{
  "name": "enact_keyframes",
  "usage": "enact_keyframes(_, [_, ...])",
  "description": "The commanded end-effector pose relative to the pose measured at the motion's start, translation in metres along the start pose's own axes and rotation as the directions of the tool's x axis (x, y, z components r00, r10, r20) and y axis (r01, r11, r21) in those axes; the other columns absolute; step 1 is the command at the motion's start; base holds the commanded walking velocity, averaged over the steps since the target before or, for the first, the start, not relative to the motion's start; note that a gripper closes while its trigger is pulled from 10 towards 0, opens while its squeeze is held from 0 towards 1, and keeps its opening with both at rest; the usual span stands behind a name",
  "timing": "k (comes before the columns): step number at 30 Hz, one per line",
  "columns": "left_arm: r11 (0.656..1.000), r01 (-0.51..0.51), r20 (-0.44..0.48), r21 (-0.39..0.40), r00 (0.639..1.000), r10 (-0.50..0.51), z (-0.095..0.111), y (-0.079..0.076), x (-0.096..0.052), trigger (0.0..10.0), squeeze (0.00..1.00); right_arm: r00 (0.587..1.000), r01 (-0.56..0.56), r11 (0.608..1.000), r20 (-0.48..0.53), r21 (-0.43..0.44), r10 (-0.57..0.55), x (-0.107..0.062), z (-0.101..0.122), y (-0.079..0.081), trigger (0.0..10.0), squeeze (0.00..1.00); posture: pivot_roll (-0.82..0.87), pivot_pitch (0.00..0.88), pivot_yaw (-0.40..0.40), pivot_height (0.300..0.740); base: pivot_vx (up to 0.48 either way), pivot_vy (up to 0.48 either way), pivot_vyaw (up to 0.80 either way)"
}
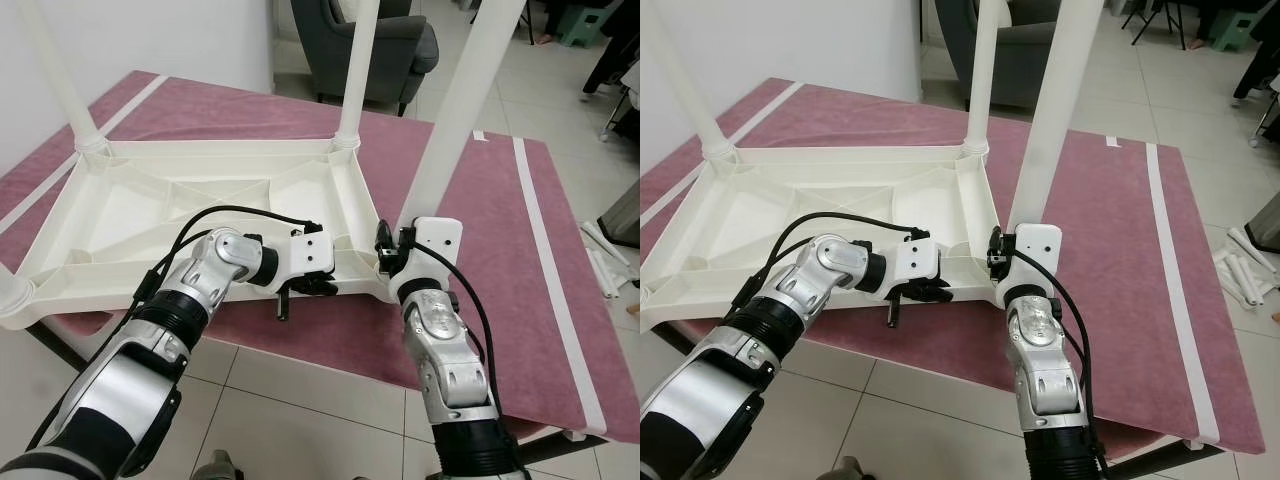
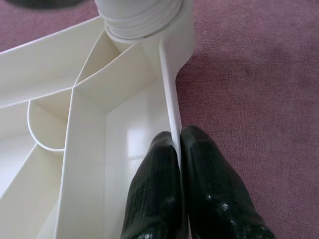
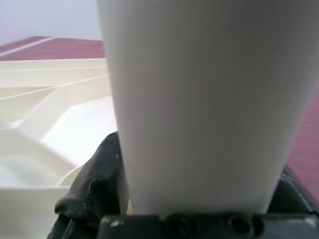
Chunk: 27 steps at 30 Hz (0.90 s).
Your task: Building children table
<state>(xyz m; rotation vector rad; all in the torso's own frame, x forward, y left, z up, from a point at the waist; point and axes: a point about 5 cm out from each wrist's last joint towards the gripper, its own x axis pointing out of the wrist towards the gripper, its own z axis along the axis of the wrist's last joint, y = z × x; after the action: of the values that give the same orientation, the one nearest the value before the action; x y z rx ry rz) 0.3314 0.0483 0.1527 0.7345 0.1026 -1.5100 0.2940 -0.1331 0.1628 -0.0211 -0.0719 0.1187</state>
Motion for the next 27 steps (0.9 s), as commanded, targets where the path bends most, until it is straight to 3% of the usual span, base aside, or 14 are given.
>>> enact_keyframes(1, [0.977, 0.121, 0.127, 0.175, 0.981, -0.145, 0.032, -0.008, 0.005, 0.0, 0.00, 0.988, -0.157, 0.986, -0.004, 0.048, 0.157, 0.003, 0.004, 0.007, 10.0, 0.98, 0.09, 0.021, 0.000, 0.740, 0.000, 0.000, 0.00])
enact_keyframes(2, [0.973, 0.138, 0.119, 0.184, 0.980, -0.161, 0.030, -0.011, 0.002, 0.0, 0.00, 0.971, -0.239, 0.970, 0.019, 0.040, 0.239, 0.002, 0.011, 0.009, 10.0, 0.00, 0.09, 0.021, -0.001, 0.740, 0.000, 0.000, 0.00])
enact_keyframes(6, [0.954, 0.209, 0.085, 0.217, 0.969, -0.232, 0.022, -0.028, -0.010, 0.0, 0.00, 0.883, -0.468, 0.884, 0.030, -0.008, 0.468, -0.007, 0.025, 0.008, 10.0, 0.00, 0.09, 0.021, -0.004, 0.740, 0.000, 0.000, 0.00])
enact_keyframes(9, [0.932, 0.277, 0.041, 0.236, 0.955, -0.294, 0.012, -0.045, -0.027, 0.0, 0.00, 0.741, -0.671, 0.740, -0.036, -0.034, 0.670, -0.019, 0.028, 0.001, 10.0, 0.00, 0.11, 0.021, -0.015, 0.740, 0.000, 0.000, 0.00])
enact_keyframes(13, [0.920, 0.308, 0.021, 0.242, 0.946, -0.322, 0.009, -0.054, -0.037, 0.0, 0.00, 0.629, -0.777, 0.629, -0.092, -0.028, 0.772, -0.029, 0.026, -0.003, 10.0, 0.00, 0.11, 0.020, -0.022, 0.740, 0.000, 0.000, 0.00])
enact_keyframes(14, [0.916, 0.318, 0.012, 0.244, 0.944, -0.331, 0.008, -0.057, -0.041, 0.0, 0.00, 0.579, -0.814, 0.581, -0.117, -0.019, 0.807, -0.033, 0.025, -0.003, 8.2, 0.00, 0.12, 0.020, -0.025, 0.740, 0.000, 0.000, 0.00])
enact_keyframes(15, [0.916, 0.320, 0.006, 0.243, 0.943, -0.332, 0.007, -0.058, -0.045, 0.0, 0.00, 0.546, -0.835, 0.550, -0.135, -0.010, 0.827, -0.035, 0.023, -0.003, 2.4, 0.00, 0.12, 0.020, -0.025, 0.740, 0.000, 0.000, 0.00])
enact_keyframes(17, [0.916, 0.320, 0.006, 0.243, 0.943, -0.332, 0.007, -0.058, -0.045, 0.0, 0.00, 0.546, -0.835, 0.550, -0.135, -0.010, 0.827, -0.035, 0.023, -0.003, 2.4, 0.00, 0.12, 0.020, -0.025, 0.740, 0.000, 0.000, 0.00])
enact_keyframes(18, [0.918, 0.317, 0.004, 0.239, 0.945, -0.327, 0.006, -0.058, -0.047, 0.0, 0.00, 0.517, -0.852, 0.523, -0.143, 0.007, 0.844, -0.036, 0.021, -0.003, 0.0, 0.00, 0.12, 0.018, -0.030, 0.740, 0.000, 0.000, 0.00])
enact_keyframes(19, [0.924, 0.303, 0.004, 0.233, 0.950, -0.313, 0.006, -0.057, -0.048, 0.0, 0.00, 0.494, -0.864, 0.502, -0.148, 0.027, 0.857, -0.038, 0.020, -0.002, 0.0, 0.00, 0.12, 0.017, -0.031, 0.740, 0.000, 0.000, 0.00])
enact_keyframes(22, [0.934, 0.279, 0.009, 0.222, 0.957, -0.288, 0.006, -0.054, -0.047, 0.0, 0.00, 0.493, -0.862, 0.506, -0.161, 0.043, 0.855, -0.038, 0.015, 0.000, 0.0, 0.00, 0.12, 0.017, -0.030, 0.740, 0.000, 0.000, 0.00])
enact_keyframes(25, [0.942, 0.254, 0.018, 0.218, 0.964, -0.264, 0.007, -0.049, -0.044, 0.0, 0.00, 0.587, -0.797, 0.604, -0.198, 0.030, 0.785, -0.029, 0.005, -0.001, 0.0, 0.00, 0.12, 0.017, -0.028, 0.740, 0.000, 0.000, 0.00])
enact_keyframes(26, [0.950, 0.229, 0.035, 0.214, 0.970, -0.241, 0.011, -0.042, -0.039, 0.0, 0.00, 0.710, -0.680, 0.733, -0.242, 0.006, 0.661, -0.016, -0.006, -0.006, 0.0, 0.00, 0.11, 0.017, -0.024, 0.740, 0.000, 0.000, 0.00])
enact_keyframes(27, [0.950, 0.229, 0.035, 0.214, 0.970, -0.241, 0.011, -0.042, -0.039, 0.0, 0.00, 0.710, -0.680, 0.733, -0.242, 0.006, 0.661, -0.016, -0.006, -0.006, 0.0, 0.00, 0.11, 0.017, -0.024, 0.740, 0.000, 0.000, 0.00])
